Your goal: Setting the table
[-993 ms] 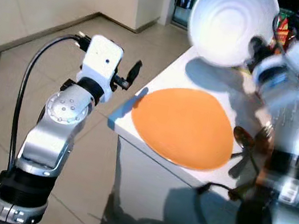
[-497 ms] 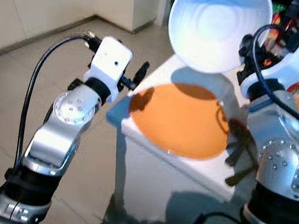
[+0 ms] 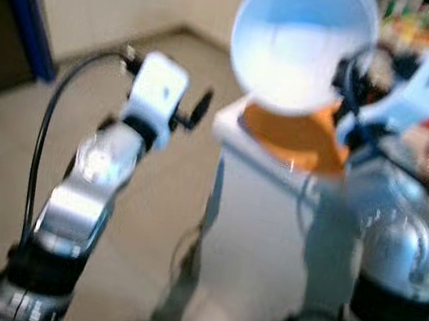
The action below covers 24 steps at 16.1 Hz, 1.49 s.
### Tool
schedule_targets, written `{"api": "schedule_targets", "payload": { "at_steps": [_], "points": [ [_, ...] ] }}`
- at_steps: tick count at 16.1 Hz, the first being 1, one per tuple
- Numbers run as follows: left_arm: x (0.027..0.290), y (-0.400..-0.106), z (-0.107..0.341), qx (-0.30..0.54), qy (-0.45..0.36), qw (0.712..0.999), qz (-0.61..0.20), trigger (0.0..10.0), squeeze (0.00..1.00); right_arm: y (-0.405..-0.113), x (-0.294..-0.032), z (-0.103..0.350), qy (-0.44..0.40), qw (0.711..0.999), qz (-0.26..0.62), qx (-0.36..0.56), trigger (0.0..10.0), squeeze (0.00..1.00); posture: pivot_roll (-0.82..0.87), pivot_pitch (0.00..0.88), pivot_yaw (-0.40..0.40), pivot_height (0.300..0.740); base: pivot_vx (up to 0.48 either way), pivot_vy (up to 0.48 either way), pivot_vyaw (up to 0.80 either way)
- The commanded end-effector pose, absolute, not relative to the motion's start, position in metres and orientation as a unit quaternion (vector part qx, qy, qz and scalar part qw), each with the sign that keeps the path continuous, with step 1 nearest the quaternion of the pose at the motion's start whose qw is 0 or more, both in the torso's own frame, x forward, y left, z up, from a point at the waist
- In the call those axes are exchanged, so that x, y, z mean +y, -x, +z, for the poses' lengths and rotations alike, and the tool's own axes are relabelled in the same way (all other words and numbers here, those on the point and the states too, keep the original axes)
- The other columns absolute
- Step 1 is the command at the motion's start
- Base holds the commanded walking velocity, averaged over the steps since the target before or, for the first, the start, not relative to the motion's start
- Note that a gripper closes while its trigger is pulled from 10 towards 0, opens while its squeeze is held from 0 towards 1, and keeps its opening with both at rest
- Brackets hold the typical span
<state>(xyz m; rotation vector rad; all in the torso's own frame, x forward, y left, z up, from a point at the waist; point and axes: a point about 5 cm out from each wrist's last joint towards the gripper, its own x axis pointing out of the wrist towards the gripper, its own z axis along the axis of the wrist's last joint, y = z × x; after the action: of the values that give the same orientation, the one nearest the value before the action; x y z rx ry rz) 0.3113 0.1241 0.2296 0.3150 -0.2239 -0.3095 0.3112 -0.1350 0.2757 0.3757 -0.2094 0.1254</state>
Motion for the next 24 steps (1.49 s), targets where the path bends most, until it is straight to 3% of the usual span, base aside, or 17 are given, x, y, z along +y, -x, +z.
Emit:
{"api": "schedule_targets", "payload": {
  "at_steps": [1,6,8,13,16,20,24],
  "points": [
    [0.126,-0.313,0.233,-0.115,-0.156,0.97,-0.144,10.0,0.0,-0.308,-0.136,0.288,-0.182,0.972,0.063,-0.136,10.0,0.0,-0.03,0.0,-0.019,0.74,0.0,0.0,0.0],
    [0.131,-0.317,0.217,-0.086,-0.104,0.985,-0.106,10.0,0.0,-0.305,-0.144,0.272,-0.094,0.987,0.038,-0.128,10.0,0.0,-0.04,0.0,-0.019,0.74,0.0,0.0,0.0],
    [0.129,-0.318,0.2,-0.057,-0.094,0.99,-0.094,10.0,0.0,-0.301,-0.153,0.24,-0.054,0.993,0.013,-0.102,10.0,0.0,-0.04,0.0,-0.017,0.74,0.0,0.0,0.0],
    [0.133,-0.319,0.17,-0.008,-0.091,0.994,-0.061,10.0,0.0,-0.286,-0.174,0.177,-0.074,0.996,-0.05,-0.027,10.0,0.0,-0.04,0.0,-0.002,0.74,0.0,0.0,-0.47],
    [0.137,-0.32,0.165,-0.002,-0.095,0.994,-0.058,10.0,0.0,-0.285,-0.175,0.173,-0.065,0.996,-0.051,-0.036,10.0,0.0,-0.05,0.0,0.003,0.74,0.0,0.0,-0.79],
    [0.135,-0.321,0.18,-0.053,-0.118,0.989,-0.069,10.0,0.0,-0.291,-0.164,0.181,-0.065,0.996,-0.021,-0.057,10.0,0.0,-0.05,0.0,-0.006,0.74,0.0,0.0,-0.8],
    [0.133,-0.32,0.187,-0.069,-0.128,0.987,-0.074,10.0,0.0,-0.294,-0.164,0.176,-0.058,0.998,-0.016,-0.035,10.0,0.0,-0.04,0.0,-0.021,0.74,0.0,-0.122,0.0]
  ]
}}
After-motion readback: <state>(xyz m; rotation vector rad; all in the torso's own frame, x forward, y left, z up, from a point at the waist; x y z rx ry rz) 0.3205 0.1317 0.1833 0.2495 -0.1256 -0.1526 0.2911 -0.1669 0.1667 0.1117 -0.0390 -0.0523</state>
